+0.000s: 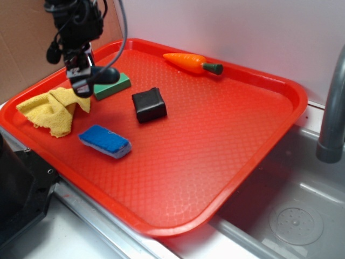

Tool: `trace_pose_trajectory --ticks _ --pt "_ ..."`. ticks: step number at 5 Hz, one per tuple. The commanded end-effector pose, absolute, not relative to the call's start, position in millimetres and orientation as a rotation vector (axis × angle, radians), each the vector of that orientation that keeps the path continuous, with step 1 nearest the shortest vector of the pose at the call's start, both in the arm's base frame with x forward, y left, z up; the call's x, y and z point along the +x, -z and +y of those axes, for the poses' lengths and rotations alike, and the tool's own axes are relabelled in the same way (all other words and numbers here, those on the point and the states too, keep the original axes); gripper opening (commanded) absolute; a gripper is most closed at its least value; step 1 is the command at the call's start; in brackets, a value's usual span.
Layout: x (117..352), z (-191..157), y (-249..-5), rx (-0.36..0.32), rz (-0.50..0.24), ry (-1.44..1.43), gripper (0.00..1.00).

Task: Grab the plastic pickle.

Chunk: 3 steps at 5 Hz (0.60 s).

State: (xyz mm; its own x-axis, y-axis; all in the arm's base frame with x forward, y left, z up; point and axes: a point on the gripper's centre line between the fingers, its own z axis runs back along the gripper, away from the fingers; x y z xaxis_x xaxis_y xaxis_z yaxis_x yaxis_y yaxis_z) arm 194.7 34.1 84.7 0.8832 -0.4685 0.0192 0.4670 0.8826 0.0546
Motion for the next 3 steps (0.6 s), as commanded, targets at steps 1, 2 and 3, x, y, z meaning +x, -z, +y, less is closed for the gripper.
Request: trace_pose_trajectory --ticks 1,2,3 --pt "213 16 -159 0.034 -0.049 -0.002 0.0" --pt "202 14 -187 0.039 -0.06 -0.252 0.0" --pt "198 9 -200 0.053 -0.07 -0.332 0.0"
